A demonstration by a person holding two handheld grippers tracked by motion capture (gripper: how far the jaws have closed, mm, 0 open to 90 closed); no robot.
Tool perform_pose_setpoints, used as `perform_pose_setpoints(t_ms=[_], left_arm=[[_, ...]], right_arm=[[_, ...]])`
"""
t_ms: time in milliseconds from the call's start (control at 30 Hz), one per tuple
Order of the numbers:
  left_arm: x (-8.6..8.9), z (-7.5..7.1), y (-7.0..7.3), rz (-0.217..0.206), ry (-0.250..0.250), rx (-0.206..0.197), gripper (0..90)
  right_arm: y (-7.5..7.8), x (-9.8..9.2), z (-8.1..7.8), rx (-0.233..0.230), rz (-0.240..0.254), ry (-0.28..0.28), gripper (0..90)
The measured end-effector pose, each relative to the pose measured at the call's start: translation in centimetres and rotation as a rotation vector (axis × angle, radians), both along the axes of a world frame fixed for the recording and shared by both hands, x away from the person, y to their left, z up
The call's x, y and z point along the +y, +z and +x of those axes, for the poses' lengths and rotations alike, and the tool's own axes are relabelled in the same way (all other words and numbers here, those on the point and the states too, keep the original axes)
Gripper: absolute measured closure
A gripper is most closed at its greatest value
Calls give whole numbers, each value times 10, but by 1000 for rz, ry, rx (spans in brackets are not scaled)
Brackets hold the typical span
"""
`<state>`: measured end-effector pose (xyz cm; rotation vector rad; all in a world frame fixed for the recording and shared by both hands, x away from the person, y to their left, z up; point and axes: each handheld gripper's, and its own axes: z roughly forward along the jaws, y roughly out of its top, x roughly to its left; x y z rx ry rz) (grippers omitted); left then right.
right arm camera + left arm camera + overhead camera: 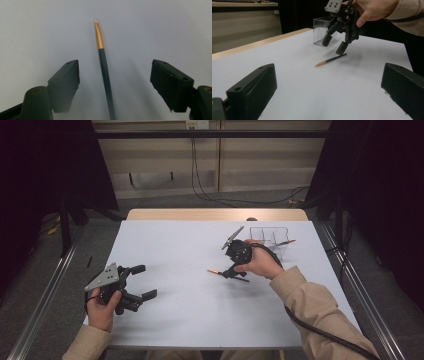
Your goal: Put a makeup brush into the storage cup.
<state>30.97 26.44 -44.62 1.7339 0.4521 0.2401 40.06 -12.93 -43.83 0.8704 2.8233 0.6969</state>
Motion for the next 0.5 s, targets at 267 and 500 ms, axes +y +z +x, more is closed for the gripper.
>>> perform_pose_setpoints(t_ms=[267,500], left_arm=[[-2,0,-1,12,-8,1,0],[-1,2,-1,4,-3,3,0]], right_arm=[[-5,1,2,8,-51,30,326],[-13,4,4,43,-81,59,472]])
